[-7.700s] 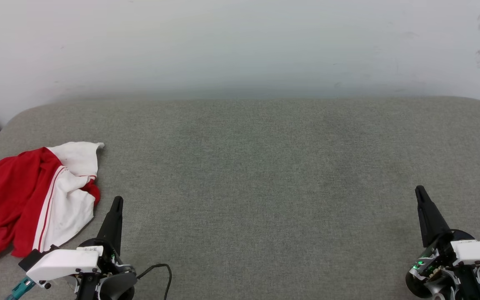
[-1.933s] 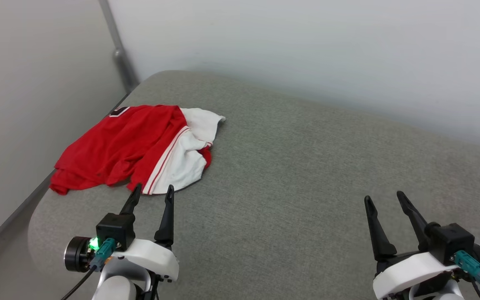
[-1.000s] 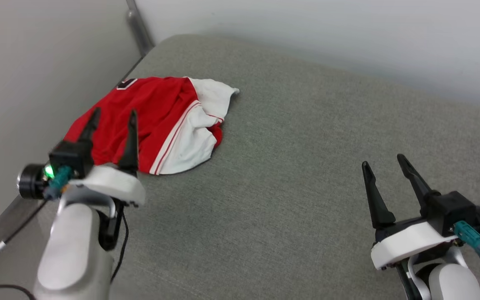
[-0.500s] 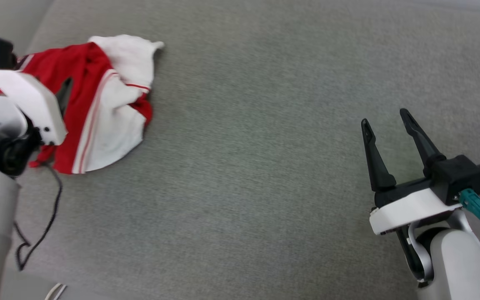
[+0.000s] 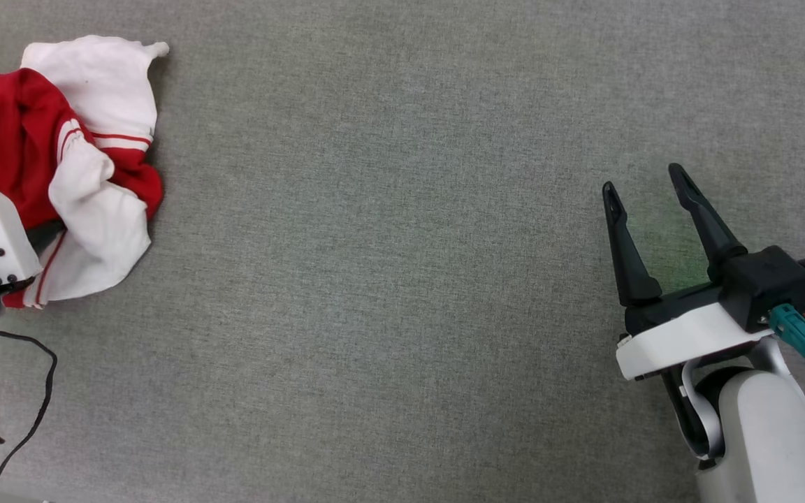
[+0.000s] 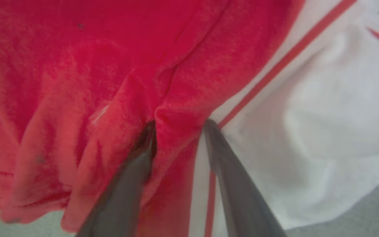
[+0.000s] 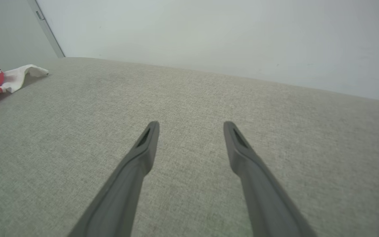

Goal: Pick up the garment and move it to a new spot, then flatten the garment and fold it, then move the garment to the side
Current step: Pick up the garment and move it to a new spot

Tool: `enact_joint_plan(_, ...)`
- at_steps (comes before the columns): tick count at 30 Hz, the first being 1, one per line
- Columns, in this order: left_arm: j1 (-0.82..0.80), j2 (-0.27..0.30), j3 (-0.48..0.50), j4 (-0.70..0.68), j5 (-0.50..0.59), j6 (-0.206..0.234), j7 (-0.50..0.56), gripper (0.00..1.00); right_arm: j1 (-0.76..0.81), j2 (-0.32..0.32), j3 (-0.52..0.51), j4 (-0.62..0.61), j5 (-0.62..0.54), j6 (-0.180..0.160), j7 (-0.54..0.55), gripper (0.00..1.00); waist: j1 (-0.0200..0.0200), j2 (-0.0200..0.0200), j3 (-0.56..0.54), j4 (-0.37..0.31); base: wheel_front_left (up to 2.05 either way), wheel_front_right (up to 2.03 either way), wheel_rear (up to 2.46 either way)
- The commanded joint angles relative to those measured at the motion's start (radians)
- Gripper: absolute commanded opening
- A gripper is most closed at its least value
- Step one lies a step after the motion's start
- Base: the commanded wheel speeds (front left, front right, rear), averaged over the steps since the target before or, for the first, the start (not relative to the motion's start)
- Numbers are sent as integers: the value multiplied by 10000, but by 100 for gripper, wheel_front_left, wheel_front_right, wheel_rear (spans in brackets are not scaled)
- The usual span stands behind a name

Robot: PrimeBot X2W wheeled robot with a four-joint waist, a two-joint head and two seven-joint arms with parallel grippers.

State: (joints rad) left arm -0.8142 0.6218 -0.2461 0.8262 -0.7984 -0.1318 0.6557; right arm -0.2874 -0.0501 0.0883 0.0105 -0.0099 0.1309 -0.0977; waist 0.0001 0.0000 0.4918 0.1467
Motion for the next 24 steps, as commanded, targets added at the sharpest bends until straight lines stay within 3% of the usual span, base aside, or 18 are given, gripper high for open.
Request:
enact_joint_plan(1, 296, -369, -206, 406, 67, 27, -1, 0, -199, -3, -26, 4, -71, -3, -14, 100, -1, 0, 15, 5, 0, 0, 0)
enact_joint_plan(3, 109, -345, -256, 476, 233, 69, -332, 0, -226, -3, -45, 8, -104, -3, 4, 100, -1, 0, -25, 25, 0, 0, 0)
enact_joint_plan(5, -565, -131, -339, 552, 796, 267, -1719, 0, -55, -3, -81, 137, -14, -3, -80, 100, -1, 0, -570, 126, 0, 0, 0)
enact_joint_plan(10, -931, -79, -368, 538, 1288, 310, -3531, 0, 240, -3, -151, 314, 319, -3, -208, 100, -1, 0, -1338, 158, 0, 0, 0)
enact_joint_plan(19, -1502, -392, -561, 305, 2098, 373, -6997, 0, 745, -3, -272, 626, 676, -3, -380, 100, -1, 0, -2906, -12, 0, 0, 0)
enact_joint_plan(24, -1575, -734, -885, 35, 2530, 444, -8092, 0, 1132, -3, -365, 703, 934, -5, -389, 100, -1, 0, -3691, -398, 0, 0, 0)
